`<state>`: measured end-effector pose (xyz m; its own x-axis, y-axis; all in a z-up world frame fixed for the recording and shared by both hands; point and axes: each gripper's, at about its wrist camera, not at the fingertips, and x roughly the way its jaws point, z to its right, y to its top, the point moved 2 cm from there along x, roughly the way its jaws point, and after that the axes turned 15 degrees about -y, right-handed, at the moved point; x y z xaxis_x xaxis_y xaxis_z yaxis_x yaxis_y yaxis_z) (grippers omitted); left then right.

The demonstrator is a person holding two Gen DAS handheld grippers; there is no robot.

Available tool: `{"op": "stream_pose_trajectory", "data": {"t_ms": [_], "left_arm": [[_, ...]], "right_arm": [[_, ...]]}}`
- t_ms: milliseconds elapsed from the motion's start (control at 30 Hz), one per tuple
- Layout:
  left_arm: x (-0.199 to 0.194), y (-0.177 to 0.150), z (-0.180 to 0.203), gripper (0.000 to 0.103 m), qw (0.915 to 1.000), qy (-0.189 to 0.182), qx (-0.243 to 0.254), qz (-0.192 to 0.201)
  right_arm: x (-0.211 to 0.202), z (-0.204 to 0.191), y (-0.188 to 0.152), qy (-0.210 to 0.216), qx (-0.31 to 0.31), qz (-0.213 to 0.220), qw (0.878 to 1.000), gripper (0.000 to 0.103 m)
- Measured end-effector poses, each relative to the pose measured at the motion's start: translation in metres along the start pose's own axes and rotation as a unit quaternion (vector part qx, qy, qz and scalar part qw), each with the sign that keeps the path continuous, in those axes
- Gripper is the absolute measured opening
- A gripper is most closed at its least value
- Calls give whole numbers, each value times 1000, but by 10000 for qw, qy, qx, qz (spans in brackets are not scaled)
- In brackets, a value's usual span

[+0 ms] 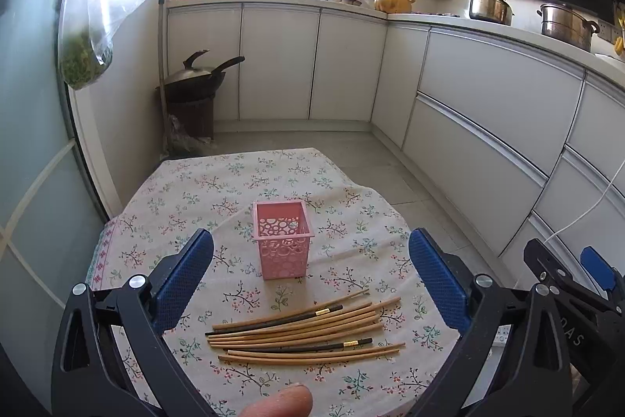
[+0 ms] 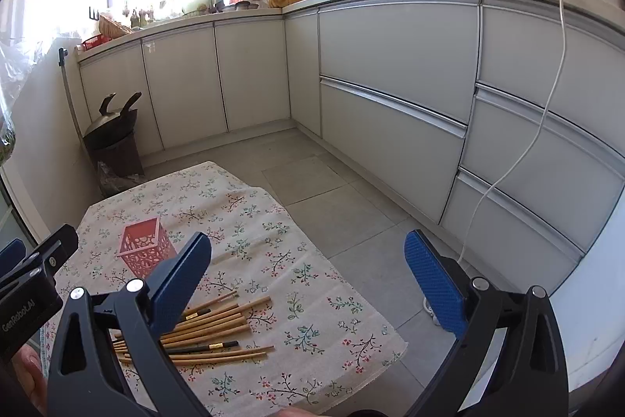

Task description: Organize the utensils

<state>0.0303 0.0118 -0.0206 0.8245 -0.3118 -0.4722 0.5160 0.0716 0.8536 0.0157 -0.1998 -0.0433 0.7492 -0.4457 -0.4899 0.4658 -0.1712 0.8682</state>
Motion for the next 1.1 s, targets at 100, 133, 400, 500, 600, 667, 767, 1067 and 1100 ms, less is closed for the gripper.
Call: {"op": "stream_pose_trajectory", "data": {"t_ms": [100, 133, 400, 500, 600, 667, 767, 1067, 1100], "left_arm": [[0, 1, -1, 96, 10000, 6, -6, 11], [0, 1, -2, 96, 10000, 8, -10, 11], [1, -1, 0, 96, 10000, 15, 4, -10], [1, -1, -1, 96, 10000, 18, 5, -19], [1, -1, -1, 96, 10000, 12, 2, -33], [3, -2, 1, 96, 10000, 15, 15, -41], [3, -1, 1, 96, 10000, 9, 16, -45], [4, -2, 1, 96, 10000, 18, 32, -39], [4, -3, 0, 96, 10000, 16, 32, -40]], "right_arm": [[0, -1, 0, 7, -29, -19, 10000, 97], [0, -1, 0, 5, -31, -18, 10000, 97], [2, -3, -1, 17, -9, -41, 10000, 97], [2, -3, -1, 28, -4, -56, 10000, 97], [3, -3, -1, 27, -2, -58, 10000, 97], [3, -3, -1, 33, -1, -69, 10000, 97], [2, -3, -2, 46, 9, -83, 10000, 97], [2, -5, -2, 46, 12, -90, 9999, 97], [2, -5, -2, 43, 15, -88, 10000, 97]]}}
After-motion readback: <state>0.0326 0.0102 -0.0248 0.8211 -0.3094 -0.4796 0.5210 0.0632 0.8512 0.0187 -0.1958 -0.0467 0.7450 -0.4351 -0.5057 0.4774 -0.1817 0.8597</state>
